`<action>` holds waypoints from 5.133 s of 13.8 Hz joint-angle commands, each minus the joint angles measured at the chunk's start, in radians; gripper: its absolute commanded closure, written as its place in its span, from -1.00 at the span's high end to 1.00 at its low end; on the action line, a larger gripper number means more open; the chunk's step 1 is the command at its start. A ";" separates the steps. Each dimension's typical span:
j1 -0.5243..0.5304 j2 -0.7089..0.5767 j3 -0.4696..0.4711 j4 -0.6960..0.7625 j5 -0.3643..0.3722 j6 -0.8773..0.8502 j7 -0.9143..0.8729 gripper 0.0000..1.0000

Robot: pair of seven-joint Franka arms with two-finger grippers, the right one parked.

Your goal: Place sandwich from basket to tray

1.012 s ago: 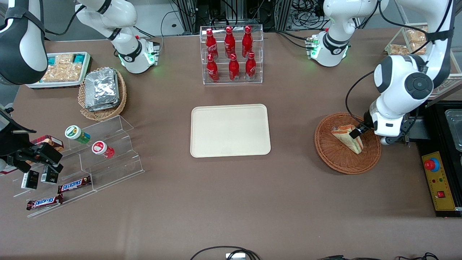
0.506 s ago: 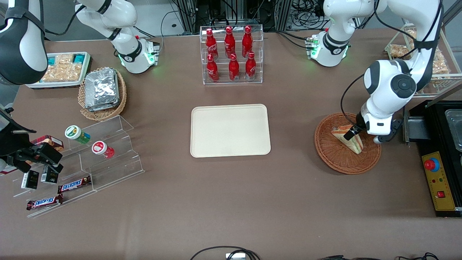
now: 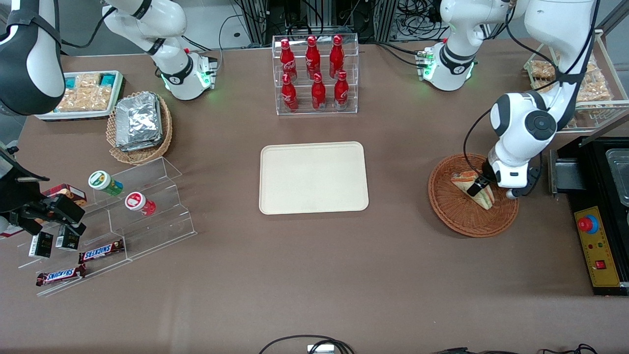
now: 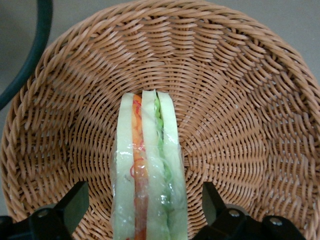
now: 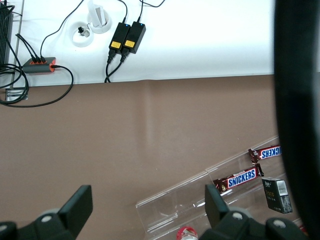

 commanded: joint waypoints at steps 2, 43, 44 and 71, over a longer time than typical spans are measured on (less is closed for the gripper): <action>-0.002 0.010 -0.004 -0.006 0.009 0.024 -0.065 1.00; -0.060 0.031 -0.617 0.360 0.020 -0.427 0.215 -1.00; -0.083 0.053 -0.619 0.371 0.020 -0.425 0.195 -1.00; -0.272 0.438 -0.614 0.544 0.384 -0.425 -0.261 0.33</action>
